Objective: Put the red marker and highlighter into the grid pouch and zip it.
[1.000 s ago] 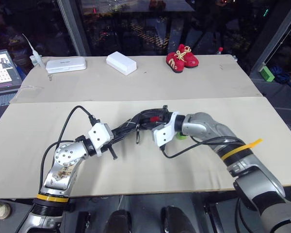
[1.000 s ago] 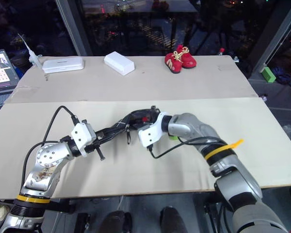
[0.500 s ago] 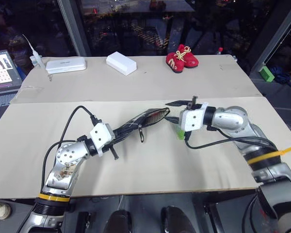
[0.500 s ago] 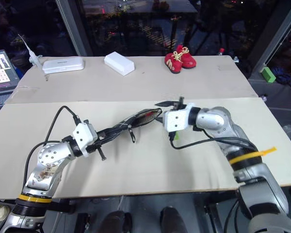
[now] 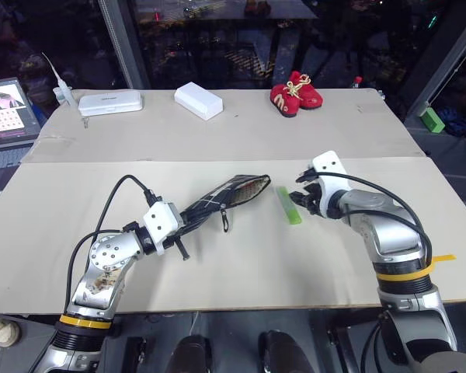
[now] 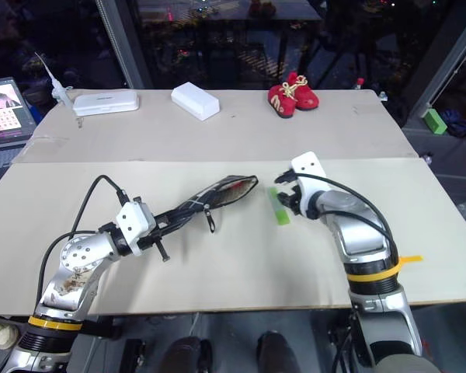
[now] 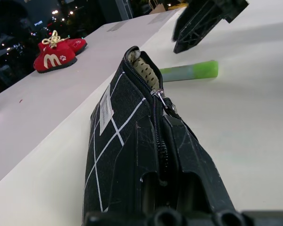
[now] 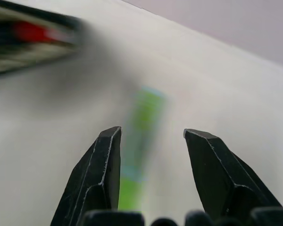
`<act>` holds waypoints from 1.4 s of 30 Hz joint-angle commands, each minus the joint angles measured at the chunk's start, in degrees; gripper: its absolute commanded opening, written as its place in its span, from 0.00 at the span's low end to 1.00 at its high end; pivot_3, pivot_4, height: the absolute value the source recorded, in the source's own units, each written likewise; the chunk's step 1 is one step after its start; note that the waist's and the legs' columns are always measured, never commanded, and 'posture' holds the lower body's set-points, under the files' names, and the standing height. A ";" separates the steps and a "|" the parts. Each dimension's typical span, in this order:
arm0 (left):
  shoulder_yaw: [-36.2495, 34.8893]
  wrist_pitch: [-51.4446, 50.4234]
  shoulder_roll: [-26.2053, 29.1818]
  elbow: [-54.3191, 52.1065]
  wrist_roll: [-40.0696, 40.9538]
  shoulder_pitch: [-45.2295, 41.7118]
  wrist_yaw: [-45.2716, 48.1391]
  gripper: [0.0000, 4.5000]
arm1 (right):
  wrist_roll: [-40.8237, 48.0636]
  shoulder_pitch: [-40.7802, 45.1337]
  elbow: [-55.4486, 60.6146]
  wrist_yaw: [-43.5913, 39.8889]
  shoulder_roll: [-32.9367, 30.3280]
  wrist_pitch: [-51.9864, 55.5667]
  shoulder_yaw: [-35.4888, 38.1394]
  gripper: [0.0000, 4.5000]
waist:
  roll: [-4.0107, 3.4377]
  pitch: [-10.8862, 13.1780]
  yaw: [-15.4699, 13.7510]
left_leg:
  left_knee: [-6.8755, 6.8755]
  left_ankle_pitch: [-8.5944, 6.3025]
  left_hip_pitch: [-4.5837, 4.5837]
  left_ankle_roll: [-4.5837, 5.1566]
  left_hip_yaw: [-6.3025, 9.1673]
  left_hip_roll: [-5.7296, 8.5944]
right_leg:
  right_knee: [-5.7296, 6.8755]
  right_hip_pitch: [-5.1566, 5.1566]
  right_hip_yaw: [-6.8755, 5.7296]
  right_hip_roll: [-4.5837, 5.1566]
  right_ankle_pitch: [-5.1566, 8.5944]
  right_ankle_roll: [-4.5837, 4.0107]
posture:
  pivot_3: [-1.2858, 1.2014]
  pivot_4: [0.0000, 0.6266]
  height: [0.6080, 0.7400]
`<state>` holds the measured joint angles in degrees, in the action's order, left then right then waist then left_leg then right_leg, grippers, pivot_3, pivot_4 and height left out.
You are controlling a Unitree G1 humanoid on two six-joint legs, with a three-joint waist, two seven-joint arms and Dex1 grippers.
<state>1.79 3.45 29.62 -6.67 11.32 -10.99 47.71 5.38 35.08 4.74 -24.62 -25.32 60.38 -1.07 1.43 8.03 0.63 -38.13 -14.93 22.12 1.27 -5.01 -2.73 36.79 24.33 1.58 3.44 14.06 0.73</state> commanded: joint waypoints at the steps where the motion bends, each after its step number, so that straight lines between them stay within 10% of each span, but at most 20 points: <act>1: -0.58 0.84 -0.05 -1.77 0.57 -0.48 -0.63 0.00 | 0.52 0.95 -0.28 2.47 1.44 0.64 2.29 0.53 | 0.00 0.00 0.12 | 0.00 0.00 0.00 0.00 0.00 -0.01 | 0.00 0.00 0.00 -0.02 0.00 0.00 | 0.52 0.24 1.00; 32: -0.85 0.13 0.40 -2.48 0.64 -0.54 -1.43 0.00 | -1.24 -4.06 -8.19 6.57 6.64 -6.05 -3.88 0.53 | 0.14 -0.17 0.42 | 0.00 0.00 -0.18 0.00 0.04 -0.05 | 0.02 -0.17 0.04 -0.04 -0.01 0.03 | 0.52 0.24 1.00; 37: -0.93 0.14 0.53 -2.37 0.74 -0.84 -1.26 0.00 | -0.98 -4.42 -7.94 7.03 6.72 -6.69 -2.98 0.25 | 0.15 -0.19 0.39 | 0.00 0.00 -0.19 0.00 0.04 -0.06 | 0.02 -0.18 0.05 -0.04 -0.02 0.04 | 0.52 0.24 1.00; 42: -0.89 0.15 0.62 -2.30 0.78 -1.02 -1.15 0.00 | -0.56 -3.76 -7.86 6.85 5.62 -7.45 -1.44 0.23 | 0.15 -0.19 0.24 | 0.00 0.00 -0.17 0.00 0.04 -0.06 | 0.01 -0.17 0.05 -0.03 -0.02 0.04 | 0.52 0.24 1.00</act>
<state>1.66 3.37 29.76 -7.01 11.32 -11.13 46.65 5.44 31.84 -1.91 -18.66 -18.43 52.84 -4.20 1.58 7.85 0.87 -38.13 -14.93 21.96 1.27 -4.98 -2.79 36.79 24.17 1.62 3.41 14.04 0.77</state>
